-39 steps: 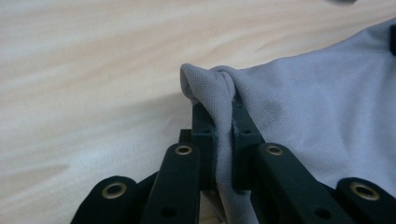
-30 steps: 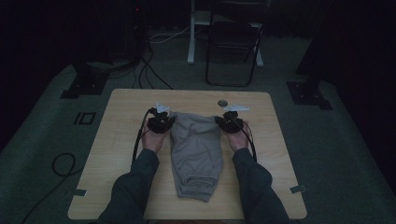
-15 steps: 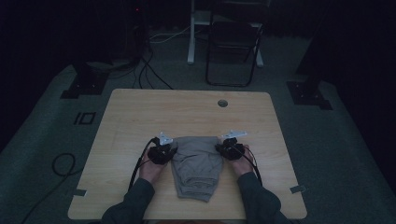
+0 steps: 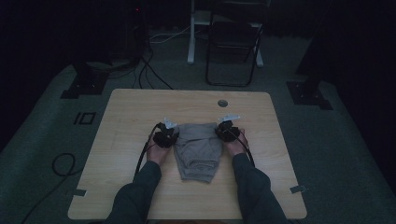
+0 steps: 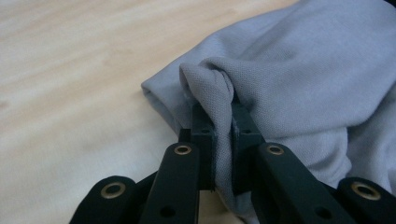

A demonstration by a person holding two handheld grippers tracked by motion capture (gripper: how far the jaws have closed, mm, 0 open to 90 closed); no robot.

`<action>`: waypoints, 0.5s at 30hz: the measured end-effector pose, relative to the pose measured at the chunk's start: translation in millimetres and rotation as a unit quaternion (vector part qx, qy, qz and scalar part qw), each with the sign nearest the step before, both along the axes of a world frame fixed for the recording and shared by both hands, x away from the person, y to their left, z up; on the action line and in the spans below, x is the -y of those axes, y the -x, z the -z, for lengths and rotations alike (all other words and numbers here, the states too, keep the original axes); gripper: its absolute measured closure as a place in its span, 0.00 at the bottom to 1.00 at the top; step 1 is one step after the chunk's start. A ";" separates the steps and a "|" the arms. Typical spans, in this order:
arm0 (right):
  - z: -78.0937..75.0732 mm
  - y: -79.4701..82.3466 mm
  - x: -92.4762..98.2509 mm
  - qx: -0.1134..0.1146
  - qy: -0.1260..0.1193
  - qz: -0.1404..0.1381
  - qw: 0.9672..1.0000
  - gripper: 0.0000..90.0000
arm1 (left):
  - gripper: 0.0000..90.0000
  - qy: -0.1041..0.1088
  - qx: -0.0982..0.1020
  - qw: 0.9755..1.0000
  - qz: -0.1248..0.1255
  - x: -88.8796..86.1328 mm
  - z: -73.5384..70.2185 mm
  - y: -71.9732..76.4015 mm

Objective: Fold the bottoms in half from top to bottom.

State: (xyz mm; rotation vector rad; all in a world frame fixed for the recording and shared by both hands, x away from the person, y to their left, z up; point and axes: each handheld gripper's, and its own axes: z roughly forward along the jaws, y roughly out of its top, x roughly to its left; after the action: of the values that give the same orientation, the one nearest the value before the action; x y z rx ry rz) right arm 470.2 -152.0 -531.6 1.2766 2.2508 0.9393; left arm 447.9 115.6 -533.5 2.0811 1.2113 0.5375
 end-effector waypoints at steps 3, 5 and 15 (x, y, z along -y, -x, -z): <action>-0.6 -9.1 -1.0 -0.001 0.003 0.004 1.000 0.97 | 0.93 -0.008 -0.001 1.000 -0.014 2.7 -1.3 -15.8; -1.2 -17.2 -1.7 -0.002 0.003 0.009 1.000 0.97 | 0.93 -0.006 -0.005 1.000 -0.025 4.1 -3.4 -21.3; -41.7 14.5 16.0 0.054 -0.061 0.007 0.997 0.96 | 0.92 0.063 0.062 0.996 0.006 -12.4 -58.0 13.1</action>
State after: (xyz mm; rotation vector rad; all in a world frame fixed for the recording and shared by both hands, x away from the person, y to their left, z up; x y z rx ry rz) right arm 455.7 -167.9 -489.9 1.2591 2.1282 1.1274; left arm 434.8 128.0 -475.5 1.9180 1.1318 0.5618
